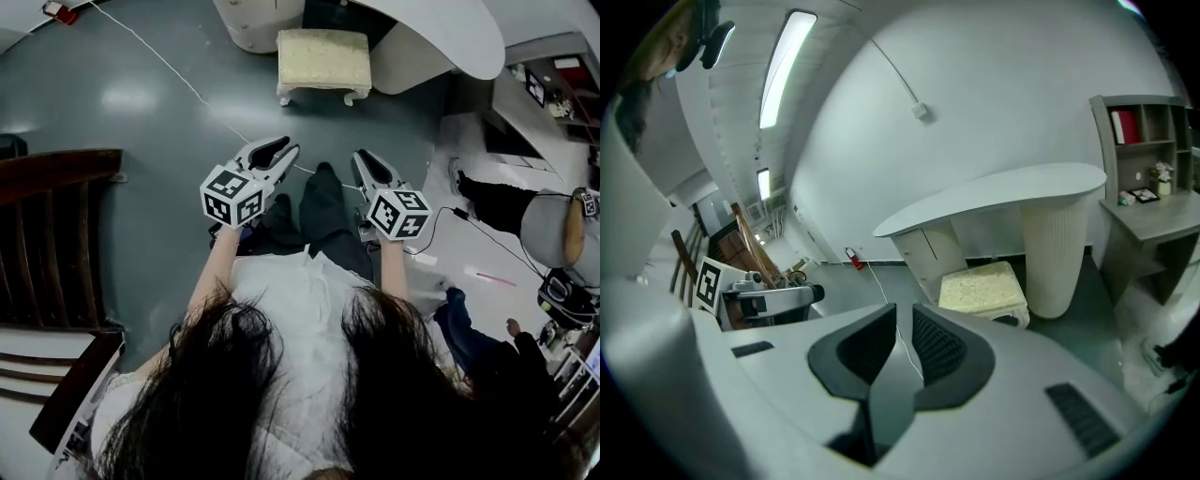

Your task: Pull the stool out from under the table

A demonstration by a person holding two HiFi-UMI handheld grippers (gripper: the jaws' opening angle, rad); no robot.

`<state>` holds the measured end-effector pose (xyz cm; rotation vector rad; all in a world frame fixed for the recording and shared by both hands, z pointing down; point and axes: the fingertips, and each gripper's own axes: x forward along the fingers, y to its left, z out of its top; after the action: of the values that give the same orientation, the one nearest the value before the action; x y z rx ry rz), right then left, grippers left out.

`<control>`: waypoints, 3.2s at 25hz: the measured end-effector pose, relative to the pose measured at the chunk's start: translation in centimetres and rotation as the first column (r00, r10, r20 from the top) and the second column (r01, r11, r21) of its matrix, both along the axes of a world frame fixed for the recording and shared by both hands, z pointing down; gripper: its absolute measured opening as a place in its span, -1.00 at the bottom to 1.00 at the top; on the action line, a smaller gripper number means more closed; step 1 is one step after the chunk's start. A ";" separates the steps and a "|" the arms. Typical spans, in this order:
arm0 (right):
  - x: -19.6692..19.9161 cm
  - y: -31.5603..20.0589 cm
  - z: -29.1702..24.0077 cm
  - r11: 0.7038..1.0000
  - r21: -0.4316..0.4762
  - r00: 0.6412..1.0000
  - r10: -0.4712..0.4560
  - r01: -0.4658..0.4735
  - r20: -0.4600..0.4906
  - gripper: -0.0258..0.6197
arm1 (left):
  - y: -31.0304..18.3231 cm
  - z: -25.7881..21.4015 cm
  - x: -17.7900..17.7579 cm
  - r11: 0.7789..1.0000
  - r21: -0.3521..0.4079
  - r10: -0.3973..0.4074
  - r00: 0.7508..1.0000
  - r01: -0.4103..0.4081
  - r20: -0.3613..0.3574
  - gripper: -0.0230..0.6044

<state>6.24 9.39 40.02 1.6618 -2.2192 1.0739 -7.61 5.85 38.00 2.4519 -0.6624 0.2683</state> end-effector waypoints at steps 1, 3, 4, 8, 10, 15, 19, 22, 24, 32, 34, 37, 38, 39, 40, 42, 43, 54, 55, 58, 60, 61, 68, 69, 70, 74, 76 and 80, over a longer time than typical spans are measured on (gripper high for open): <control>0.7 -0.6 0.5 1.000 -0.004 1.000 -0.013 0.013 -0.002 -0.72 | -0.5 0.3 0.3 1.000 -0.004 -0.014 1.000 0.014 0.005 -0.58; 2.0 -1.9 1.5 0.999 -0.014 0.999 -0.043 0.043 -0.014 -0.72 | -1.7 1.0 1.2 0.999 -0.007 -0.035 0.999 0.035 0.010 -0.58; 2.7 -2.6 2.1 0.998 -0.019 0.998 -0.059 0.058 -0.022 -0.72 | -2.4 1.3 1.6 0.999 -0.009 -0.044 0.999 0.044 0.011 -0.58; 5.7 -6.0 4.6 0.995 -0.033 0.995 -0.094 0.093 -0.029 -0.72 | -5.7 3.1 3.1 0.995 -0.025 -0.094 0.996 0.094 0.012 -0.58; 7.3 -7.7 6.1 0.994 -0.040 0.994 -0.104 0.103 -0.023 -0.72 | -7.3 4.2 3.8 0.993 -0.029 -0.116 0.993 0.117 0.021 -0.58; 10.3 -10.9 11.0 0.987 -0.068 0.989 -0.149 0.148 0.002 -0.72 | -10.5 8.1 5.0 0.983 0.001 -0.184 0.981 0.184 0.060 -0.58; 11.0 -13.2 15.2 0.977 -0.100 0.982 -0.189 0.190 0.020 -0.72 | -12.9 11.9 5.3 0.977 -0.014 -0.211 0.974 0.213 0.079 -0.58; 11.5 -14.5 18.3 0.975 -0.128 0.983 -0.175 0.180 0.047 -0.72 | -14.0 14.8 5.3 0.976 -0.037 -0.211 0.974 0.215 0.086 -0.58; 11.5 -15.0 20.1 0.974 -0.143 0.983 -0.169 0.178 0.073 -0.72 | -14.5 17.2 5.0 0.978 -0.052 -0.195 0.976 0.201 0.100 -0.58; 12.5 -18.4 27.3 0.964 -0.224 0.990 -0.129 0.140 0.065 -0.72 | -18.8 26.3 3.3 0.978 -0.144 -0.127 0.977 0.152 0.171 -0.58; 13.1 -19.6 29.0 0.962 -0.244 0.992 -0.110 0.121 0.060 -0.72 | -20.2 27.8 3.1 0.977 -0.161 -0.115 0.980 0.141 0.163 -0.58; 13.7 -21.4 31.5 0.958 -0.265 0.994 -0.098 0.107 0.047 -0.72 | -22.3 30.2 2.6 0.976 -0.184 -0.089 0.982 0.119 0.165 -0.57; 14.0 -22.0 32.3 0.958 -0.269 0.994 -0.094 0.104 0.048 -0.72 | -22.8 31.1 2.5 0.974 -0.195 -0.079 0.982 0.112 0.171 -0.57; 14.2 -22.6 32.9 0.957 -0.272 0.995 -0.090 0.100 0.052 -0.72 | -23.3 31.8 2.4 0.972 -0.208 -0.070 0.982 0.106 0.177 -0.57; 14.6 -23.1 33.5 0.957 -0.275 0.995 -0.082 0.094 0.054 -0.72 | -23.8 32.6 2.3 0.969 -0.223 -0.063 0.982 0.103 0.180 -0.57; 15.4 -24.2 34.6 0.956 -0.285 0.997 -0.058 0.071 0.054 -0.72 | -24.7 33.8 2.2 0.963 -0.248 -0.058 0.982 0.102 0.181 -0.57; 15.8 -24.8 35.1 0.955 -0.290 0.998 -0.045 0.059 0.054 -0.72 | -25.2 34.5 2.2 0.960 -0.260 -0.056 0.982 0.102 0.180 -0.56; 19.4 -27.9 41.1 0.909 -0.416 1.000 0.015 -0.006 0.017 -0.10 | -28.6 41.4 2.2 0.875 -0.456 -0.110 0.984 0.161 0.137 0.12; 19.6 -28.1 41.5 0.904 -0.428 1.000 0.018 -0.009 0.018 -0.10 | -29.1 41.8 2.2 0.864 -0.472 -0.128 0.983 0.175 0.130 0.13; 20.0 -28.6 42.1 0.890 -0.457 0.999 0.008 0.011 0.041 -0.08 | -30.3 42.7 2.4 0.835 -0.516 -0.155 0.981 0.193 0.117 0.17; 19.9 -28.8 42.3 0.881 -0.470 0.996 -0.002 0.042 0.085 -0.07 | -30.9 43.1 2.7 0.816 -0.547 -0.164 0.982 0.190 0.097 0.18; 19.8 -28.8 42.3 0.878 -0.476 0.994 -0.003 0.055 0.110 -0.06 | -31.2 43.3 2.8 0.808 -0.559 -0.165 0.982 0.186 0.088 0.19; 19.6 -29.1 42.8 0.866 -0.489 0.986 -0.025 0.105 0.166 -0.02 | -31.6 45.0 4.2 0.797 -0.594 -0.068 0.993 0.111 0.093 0.21; 19.6 -29.1 42.8 0.863 -0.493 0.985 -0.026 0.108 0.170 -0.01 | -31.6 45.2 4.5 0.793 -0.600 -0.057 0.994 0.104 0.097 0.21; 19.7 -29.0 42.9 0.861 -0.497 0.984 -0.026 0.111 0.176 -0.01 | -31.4 45.4 4.7 0.789 -0.607 -0.047 0.994 0.100 0.102 0.21; 19.3 -28.9 42.9 0.863 -0.487 0.977 -0.029 0.131 0.213 0.00 | -31.0 46.1 4.8 0.775 -0.626 -0.033 0.995 0.088 0.099 0.21; 19.3 -29.0 43.0 0.870 -0.476 0.973 -0.014 0.126 0.232 -0.01 | -31.1 46.1 4.8 0.781 -0.618 -0.047 0.996 0.087 0.081 0.21; 19.3 -29.1 42.7 0.892 -0.445 0.975 0.030 0.072 0.218 -0.01 | -31.4 45.6 4.7 0.796 -0.593 -0.088 0.993 0.118 0.080 0.21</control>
<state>25.55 -19.72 82.75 1.3673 -1.8885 1.6851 -2.91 -25.53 83.60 1.7979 -0.6132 0.4233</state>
